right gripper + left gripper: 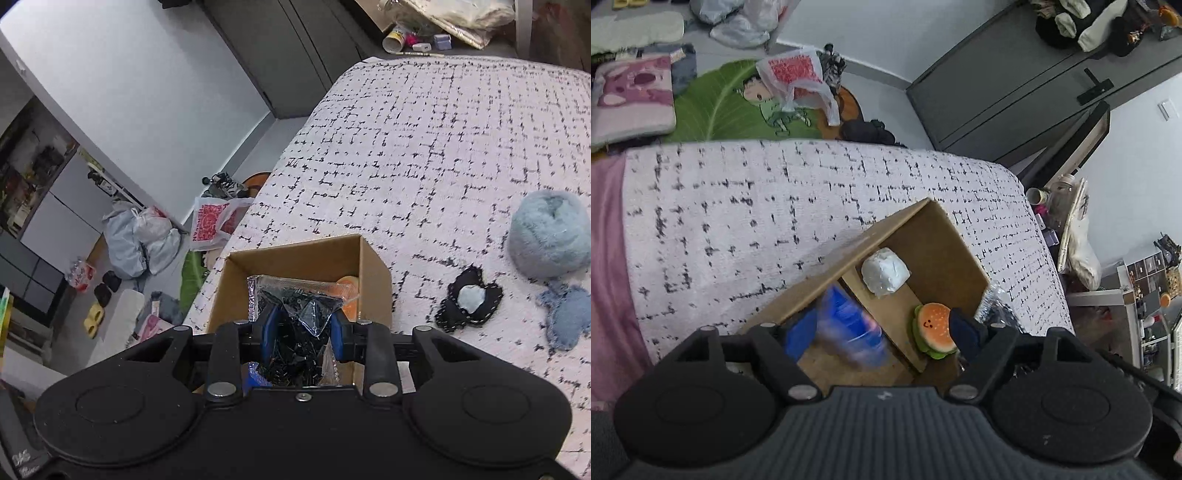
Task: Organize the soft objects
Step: 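Lower the tissue pack into the box with the left tool while the right tool drops the bag in, then lift both open tools away from the box toward the hair tie and fluffy ball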
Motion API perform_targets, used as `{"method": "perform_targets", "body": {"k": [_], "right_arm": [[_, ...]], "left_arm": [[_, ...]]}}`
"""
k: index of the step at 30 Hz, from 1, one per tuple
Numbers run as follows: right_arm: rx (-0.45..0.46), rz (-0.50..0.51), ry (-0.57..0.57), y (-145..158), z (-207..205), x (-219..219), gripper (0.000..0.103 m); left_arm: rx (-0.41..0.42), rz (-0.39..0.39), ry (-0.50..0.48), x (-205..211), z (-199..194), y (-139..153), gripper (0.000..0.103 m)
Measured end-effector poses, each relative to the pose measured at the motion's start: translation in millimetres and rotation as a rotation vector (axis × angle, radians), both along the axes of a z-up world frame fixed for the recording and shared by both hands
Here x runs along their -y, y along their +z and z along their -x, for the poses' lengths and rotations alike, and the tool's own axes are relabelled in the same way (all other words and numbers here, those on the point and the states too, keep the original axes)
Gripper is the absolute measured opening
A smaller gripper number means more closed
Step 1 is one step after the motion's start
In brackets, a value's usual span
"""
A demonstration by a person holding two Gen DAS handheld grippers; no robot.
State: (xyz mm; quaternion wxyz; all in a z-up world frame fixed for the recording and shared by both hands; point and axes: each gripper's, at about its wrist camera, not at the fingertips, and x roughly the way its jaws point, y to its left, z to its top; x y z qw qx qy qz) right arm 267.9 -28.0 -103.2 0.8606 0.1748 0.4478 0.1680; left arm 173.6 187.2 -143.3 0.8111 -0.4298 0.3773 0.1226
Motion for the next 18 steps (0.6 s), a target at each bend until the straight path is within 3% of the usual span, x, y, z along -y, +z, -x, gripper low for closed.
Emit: {"method": "perform_targets", "body": {"k": [2, 4, 5, 6, 12, 18], "right_arm": [[0.006, -0.024, 0.001, 0, -2, -1, 0.033], [0.002, -0.041, 0.0, 1, -5, -1, 0.049], [-0.004, -0.034, -0.007, 2, -5, 0, 0.064], [0.001, -0.023, -0.017, 4, -4, 1, 0.072], [0.039, 0.005, -0.037, 20, 10, 25, 0.087], [0.055, 0.056, -0.053, 29, 26, 57, 0.089]], "left_arm": [[0.002, -0.014, 0.0, 1, 3, 5, 0.077], [-0.002, -0.029, 0.007, 1, 6, 8, 0.077], [-0.003, -0.033, 0.011, 2, 7, 9, 0.077], [-0.005, -0.035, 0.013, 1, 8, 10, 0.077], [-0.028, -0.088, 0.026, 11, 10, 19, 0.082], [0.011, -0.177, 0.003, 34, 13, 30, 0.089]]}}
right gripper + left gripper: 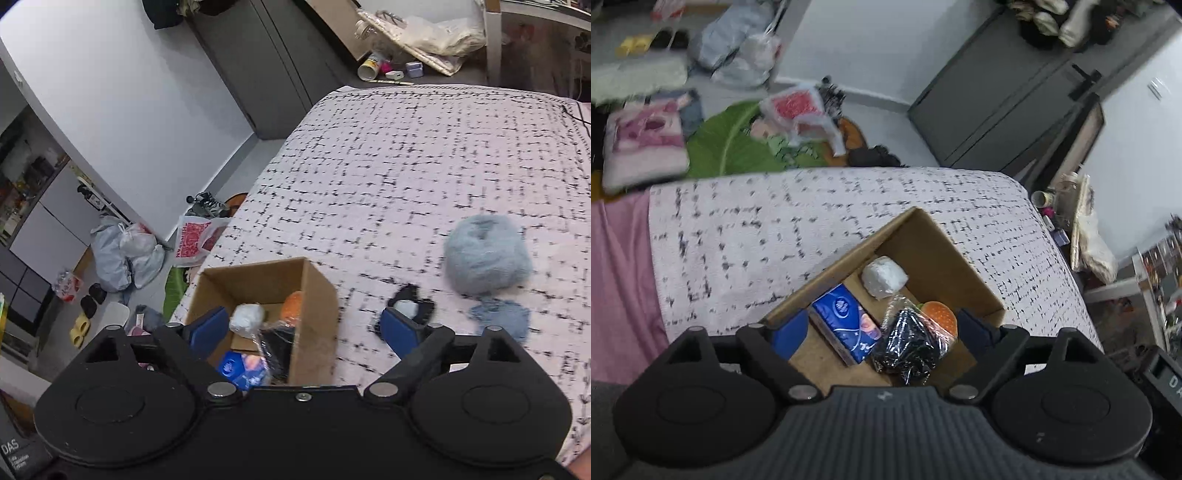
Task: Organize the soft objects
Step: 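Lift both open tools away from the box toward the hair tie and fluffy ball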
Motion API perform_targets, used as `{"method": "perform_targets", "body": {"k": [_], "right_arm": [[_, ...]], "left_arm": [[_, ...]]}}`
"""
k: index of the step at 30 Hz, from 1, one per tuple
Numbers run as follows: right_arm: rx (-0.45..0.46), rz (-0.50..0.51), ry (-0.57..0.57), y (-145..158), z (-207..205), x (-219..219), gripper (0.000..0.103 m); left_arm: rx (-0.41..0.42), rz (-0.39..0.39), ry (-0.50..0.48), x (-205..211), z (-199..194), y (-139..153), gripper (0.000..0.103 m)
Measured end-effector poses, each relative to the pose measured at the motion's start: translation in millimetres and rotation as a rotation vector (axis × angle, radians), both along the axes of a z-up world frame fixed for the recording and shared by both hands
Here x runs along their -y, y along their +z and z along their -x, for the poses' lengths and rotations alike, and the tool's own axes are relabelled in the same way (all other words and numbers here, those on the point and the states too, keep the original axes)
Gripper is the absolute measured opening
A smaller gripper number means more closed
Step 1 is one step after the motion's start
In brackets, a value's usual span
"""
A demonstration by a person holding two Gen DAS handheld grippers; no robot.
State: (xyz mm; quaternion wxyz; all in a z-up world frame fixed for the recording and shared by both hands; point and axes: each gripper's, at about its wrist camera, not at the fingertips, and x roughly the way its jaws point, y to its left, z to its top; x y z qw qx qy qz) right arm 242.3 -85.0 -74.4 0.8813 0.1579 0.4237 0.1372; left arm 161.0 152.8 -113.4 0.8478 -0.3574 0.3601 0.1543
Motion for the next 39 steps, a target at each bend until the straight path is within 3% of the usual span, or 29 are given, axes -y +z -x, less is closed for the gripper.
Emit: {"method": "perform_targets", "body": {"k": [2, 6, 14, 29, 39], "right_arm": [[0.0, 0.001, 0.001, 1, 4, 8, 0.089], [0.004, -0.008, 0.008, 2, 11, 25, 0.091], [0.038, -0.035, 0.008, 8, 24, 60, 0.103], [0.061, -0.138, -0.051, 14, 42, 146, 0.103], [0.024, -0.168, -0.075, 12, 38, 187, 0.103]], "left_arm": [[0.004, -0.052, -0.024, 11, 0, 6, 0.093], [0.01, -0.037, -0.015, 21, 3, 13, 0.094], [0.019, -0.107, -0.081, 50, 6, 32, 0.094], [0.016, -0.231, -0.146, 104, 12, 70, 0.094], [0.017, -0.256, -0.168, 133, 12, 76, 0.094]]}}
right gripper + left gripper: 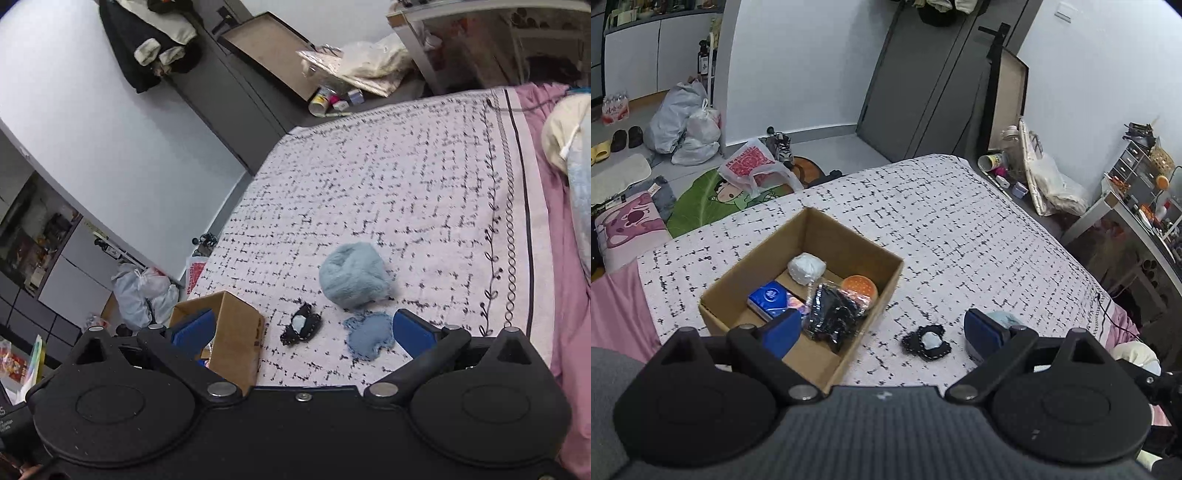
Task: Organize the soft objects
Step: 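Lift both open tools away from the box toward the hair tie and fluffy ball, then grasp the black hair tie with the left tool while the right tool grasps the blue cloth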
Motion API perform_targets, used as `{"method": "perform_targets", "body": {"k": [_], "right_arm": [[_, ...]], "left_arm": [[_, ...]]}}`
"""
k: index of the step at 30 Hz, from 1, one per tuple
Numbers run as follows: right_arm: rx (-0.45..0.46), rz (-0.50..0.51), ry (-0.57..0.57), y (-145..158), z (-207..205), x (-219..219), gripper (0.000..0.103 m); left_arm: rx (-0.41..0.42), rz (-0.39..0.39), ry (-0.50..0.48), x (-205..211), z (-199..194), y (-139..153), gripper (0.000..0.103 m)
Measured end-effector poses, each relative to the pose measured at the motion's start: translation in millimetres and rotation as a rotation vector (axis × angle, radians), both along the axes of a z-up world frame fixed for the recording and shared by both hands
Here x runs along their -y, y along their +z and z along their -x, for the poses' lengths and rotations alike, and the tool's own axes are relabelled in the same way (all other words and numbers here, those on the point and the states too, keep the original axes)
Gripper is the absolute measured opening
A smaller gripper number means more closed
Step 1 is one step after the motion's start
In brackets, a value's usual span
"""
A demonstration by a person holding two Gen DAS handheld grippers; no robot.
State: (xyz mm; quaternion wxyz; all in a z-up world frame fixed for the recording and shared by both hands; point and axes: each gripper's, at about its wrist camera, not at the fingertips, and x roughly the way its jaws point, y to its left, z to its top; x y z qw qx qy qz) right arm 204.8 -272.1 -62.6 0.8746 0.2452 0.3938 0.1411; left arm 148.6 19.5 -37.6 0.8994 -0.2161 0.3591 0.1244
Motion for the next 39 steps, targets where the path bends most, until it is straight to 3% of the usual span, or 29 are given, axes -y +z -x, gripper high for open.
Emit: {"method": "perform_targets", "body": {"k": [18, 22, 24, 28, 39], "right_arm": [[-0.16, -0.004, 0.008, -34, -36, 15, 0.103], [-0.18, -0.069, 0.018, -65, -39, 16, 0.103], [-0.188, -0.039, 0.019, -76, -40, 13, 0.103], [-0.195, 0.019, 0.029, -88, -50, 10, 0.103], [-0.22, -0.025, 0.05, -109, -72, 8, 0.102]], "left_arm": [[-0.045, -0.047, -0.061, 48, -21, -17, 0.094], [-0.072, -0.079, -0.088, 57, -31, -31, 0.094], [-0.084, -0.095, -0.09, 61, -40, -39, 0.094], [-0.104, -0.123, -0.101, 66, -55, -53, 0.093], [-0.178, -0.132, -0.118, 76, -90, -91, 0.091]]}}
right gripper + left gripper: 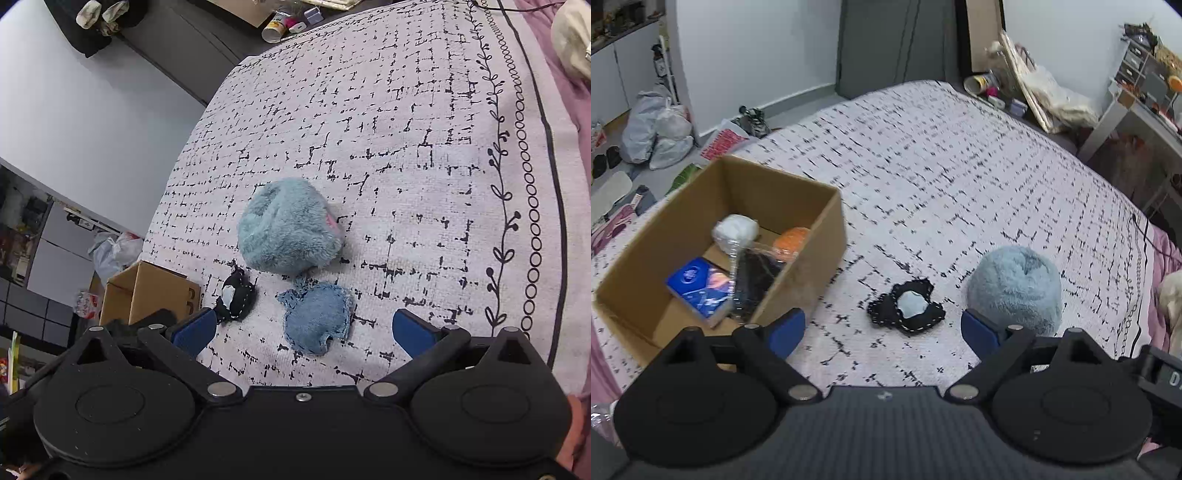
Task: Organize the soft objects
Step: 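Grasp the black hair tie with the left tool while the right tool grasps the blue cloth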
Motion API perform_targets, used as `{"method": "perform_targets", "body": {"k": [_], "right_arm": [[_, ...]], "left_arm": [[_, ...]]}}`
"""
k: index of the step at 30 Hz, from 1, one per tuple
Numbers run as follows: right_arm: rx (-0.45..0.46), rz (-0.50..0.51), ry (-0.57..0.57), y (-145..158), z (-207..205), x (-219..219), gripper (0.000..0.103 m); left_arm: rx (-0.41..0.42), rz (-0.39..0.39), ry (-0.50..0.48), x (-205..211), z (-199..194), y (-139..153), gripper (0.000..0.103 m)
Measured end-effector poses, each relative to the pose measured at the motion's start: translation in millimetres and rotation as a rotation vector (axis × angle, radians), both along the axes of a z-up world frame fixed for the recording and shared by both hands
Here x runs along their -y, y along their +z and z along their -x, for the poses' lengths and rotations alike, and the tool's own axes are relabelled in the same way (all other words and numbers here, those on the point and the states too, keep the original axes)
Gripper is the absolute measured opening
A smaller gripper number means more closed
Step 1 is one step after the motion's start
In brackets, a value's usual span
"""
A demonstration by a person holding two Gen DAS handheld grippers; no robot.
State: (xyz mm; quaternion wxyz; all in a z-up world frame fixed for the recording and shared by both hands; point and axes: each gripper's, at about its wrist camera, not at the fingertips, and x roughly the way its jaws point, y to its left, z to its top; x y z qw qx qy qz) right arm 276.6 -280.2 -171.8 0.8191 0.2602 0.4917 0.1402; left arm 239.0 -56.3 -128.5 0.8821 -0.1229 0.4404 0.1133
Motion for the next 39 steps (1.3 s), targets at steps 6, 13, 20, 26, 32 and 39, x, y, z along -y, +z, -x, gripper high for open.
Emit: {"method": "perform_targets", "body": {"k": [6, 13, 20, 26, 32, 39], "right_arm": [[-0.045, -0.003, 0.003, -15, -8, 0, 0.094], [-0.067, 0.022, 0.007, -27, -19, -4, 0.089], [-0.029, 0.106, 0.047, -31, -23, -18, 0.089], [-0.001, 0.175, 0.096, -36, -24, -32, 0.087], [0.064, 0.305, 0.149, -34, -20, -44, 0.045], [0.073, 0.262, 0.152, -29, -14, -37, 0.028]], "left_arm": [[-0.026, -0.01, 0.003, 7, -22, -19, 0.09], [-0.047, -0.014, -0.007, 13, -43, -37, 0.088], [-0.087, 0.019, 0.006, 11, -58, -62, 0.088], [-0.114, 0.051, 0.039, 3, -63, -83, 0.082], [-0.091, 0.063, 0.059, -1, -58, -78, 0.045], [-0.049, 0.087, 0.028, 0, -42, -59, 0.032]]}}
